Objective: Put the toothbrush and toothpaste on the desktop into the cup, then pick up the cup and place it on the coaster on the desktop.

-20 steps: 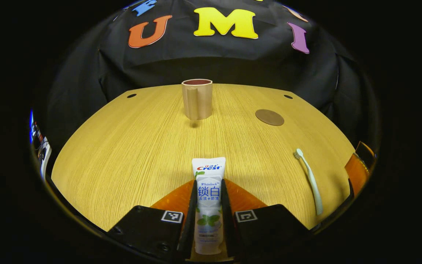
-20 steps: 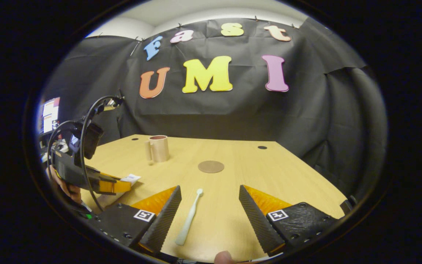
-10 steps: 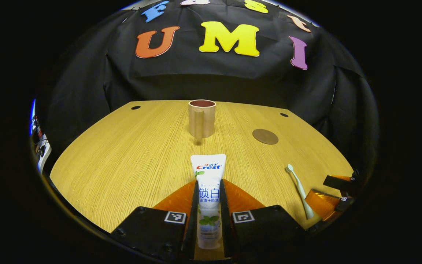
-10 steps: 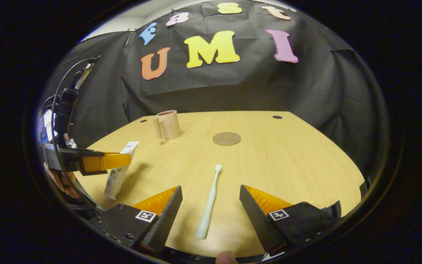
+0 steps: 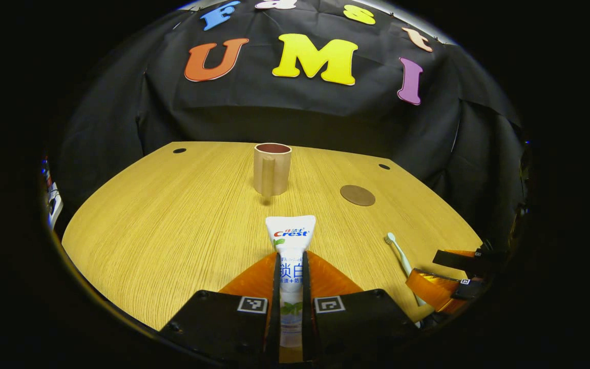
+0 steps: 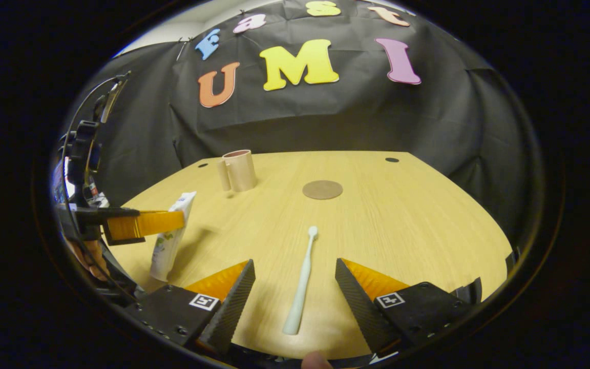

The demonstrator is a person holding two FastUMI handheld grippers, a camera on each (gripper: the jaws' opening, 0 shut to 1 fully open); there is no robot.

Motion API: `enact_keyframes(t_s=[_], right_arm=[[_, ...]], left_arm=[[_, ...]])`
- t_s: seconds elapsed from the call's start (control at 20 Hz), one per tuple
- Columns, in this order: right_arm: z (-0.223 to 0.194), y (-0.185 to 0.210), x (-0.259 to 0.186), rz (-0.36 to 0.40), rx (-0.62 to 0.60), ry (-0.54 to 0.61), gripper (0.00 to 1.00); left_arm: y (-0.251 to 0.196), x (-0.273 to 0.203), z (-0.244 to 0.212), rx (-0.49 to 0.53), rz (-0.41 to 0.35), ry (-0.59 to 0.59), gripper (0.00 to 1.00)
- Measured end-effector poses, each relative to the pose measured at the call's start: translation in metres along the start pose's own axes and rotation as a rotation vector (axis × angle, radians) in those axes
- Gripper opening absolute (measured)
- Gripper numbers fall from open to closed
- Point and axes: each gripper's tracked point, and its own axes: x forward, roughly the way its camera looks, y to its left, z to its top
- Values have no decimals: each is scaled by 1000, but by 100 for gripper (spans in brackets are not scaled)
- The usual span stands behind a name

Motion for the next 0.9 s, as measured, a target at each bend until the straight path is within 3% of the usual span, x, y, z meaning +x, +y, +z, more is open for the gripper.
enact_keyframes(t_s=[0.35, 0.65, 0.85, 0.9], right_arm=[[3, 5, 7, -17, -2, 21, 93], [5, 3, 36, -47, 19, 93, 93], [6, 2, 53, -74, 25, 138, 80], [4, 1, 58, -77, 35, 149, 71]], left_arm=[[13, -15, 24, -4, 40, -78, 18], [15, -31, 66, -27, 29, -192, 19], [16, -35, 90, -32, 22, -251, 18], [16, -36, 96, -32, 18, -266, 18]])
